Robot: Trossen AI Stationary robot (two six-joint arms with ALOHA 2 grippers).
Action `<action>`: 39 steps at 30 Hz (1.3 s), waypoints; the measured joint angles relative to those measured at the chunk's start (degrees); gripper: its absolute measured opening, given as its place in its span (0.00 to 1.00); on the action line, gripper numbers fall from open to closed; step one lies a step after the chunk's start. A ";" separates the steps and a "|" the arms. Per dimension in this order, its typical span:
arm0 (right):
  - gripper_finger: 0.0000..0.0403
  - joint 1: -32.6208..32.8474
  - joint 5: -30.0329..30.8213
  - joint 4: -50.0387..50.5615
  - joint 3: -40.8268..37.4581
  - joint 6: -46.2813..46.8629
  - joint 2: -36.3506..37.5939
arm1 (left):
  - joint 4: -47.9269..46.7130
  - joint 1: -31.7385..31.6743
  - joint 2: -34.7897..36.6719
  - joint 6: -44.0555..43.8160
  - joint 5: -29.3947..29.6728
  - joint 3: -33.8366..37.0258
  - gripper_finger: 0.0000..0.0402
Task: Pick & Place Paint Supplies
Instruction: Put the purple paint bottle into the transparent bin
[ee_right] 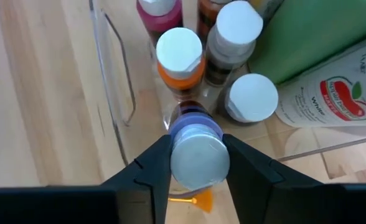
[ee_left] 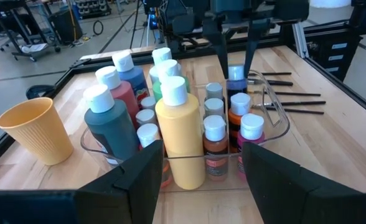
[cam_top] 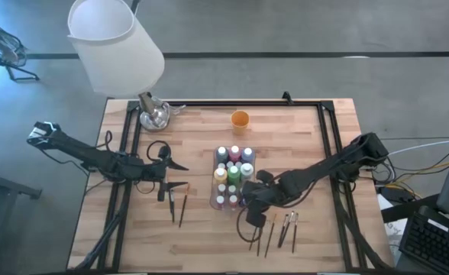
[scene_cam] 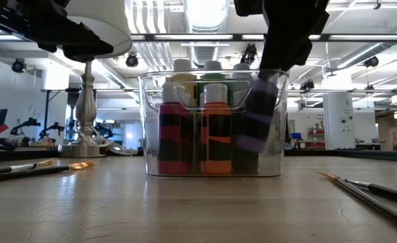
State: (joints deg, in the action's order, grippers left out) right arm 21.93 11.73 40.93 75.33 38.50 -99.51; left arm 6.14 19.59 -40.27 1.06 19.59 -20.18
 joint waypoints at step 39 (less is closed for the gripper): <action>0.48 -1.68 -3.60 0.55 1.58 -2.21 -3.03 | -0.77 -0.02 0.00 0.00 0.00 0.00 0.55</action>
State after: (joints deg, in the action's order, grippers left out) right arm 20.25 8.13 41.47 76.91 36.28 -102.54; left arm 5.37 19.57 -40.27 1.06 19.60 -20.18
